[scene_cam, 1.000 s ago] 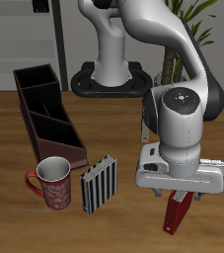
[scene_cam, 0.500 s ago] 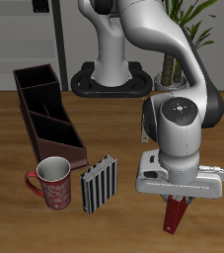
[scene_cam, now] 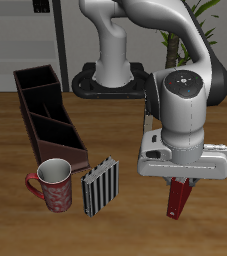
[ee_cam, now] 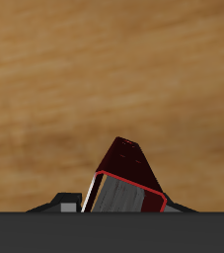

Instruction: Place the red book into the right desk caddy's left compartment and place the red mug into the right desk caddy's right compartment

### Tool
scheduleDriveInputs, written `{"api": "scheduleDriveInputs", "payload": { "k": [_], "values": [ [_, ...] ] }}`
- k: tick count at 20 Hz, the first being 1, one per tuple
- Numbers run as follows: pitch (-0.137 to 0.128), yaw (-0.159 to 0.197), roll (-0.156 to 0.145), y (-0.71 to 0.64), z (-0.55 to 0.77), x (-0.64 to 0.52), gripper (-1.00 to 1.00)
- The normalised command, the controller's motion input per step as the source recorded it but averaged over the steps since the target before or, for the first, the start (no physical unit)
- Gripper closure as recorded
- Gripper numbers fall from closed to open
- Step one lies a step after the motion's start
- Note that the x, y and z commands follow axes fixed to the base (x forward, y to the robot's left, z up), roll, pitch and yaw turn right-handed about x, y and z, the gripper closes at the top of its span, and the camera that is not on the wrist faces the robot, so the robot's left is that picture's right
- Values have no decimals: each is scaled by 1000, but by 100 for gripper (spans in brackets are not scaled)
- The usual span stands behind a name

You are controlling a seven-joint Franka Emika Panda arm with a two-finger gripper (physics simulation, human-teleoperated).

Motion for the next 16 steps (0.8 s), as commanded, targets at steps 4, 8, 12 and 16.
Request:
{"api": "scheduleDriveInputs", "payload": {
  "k": [4, 8, 12, 16],
  "values": [
    [-58, 41, 38, -46, 614, -460, 100],
    [-16, 17, 30, -83, 555, -488, 100],
    [-9, 35, 27, -159, 634, -578, 100],
    [-30, 33, -11, -314, 575, -476, 100]
  ]
}}
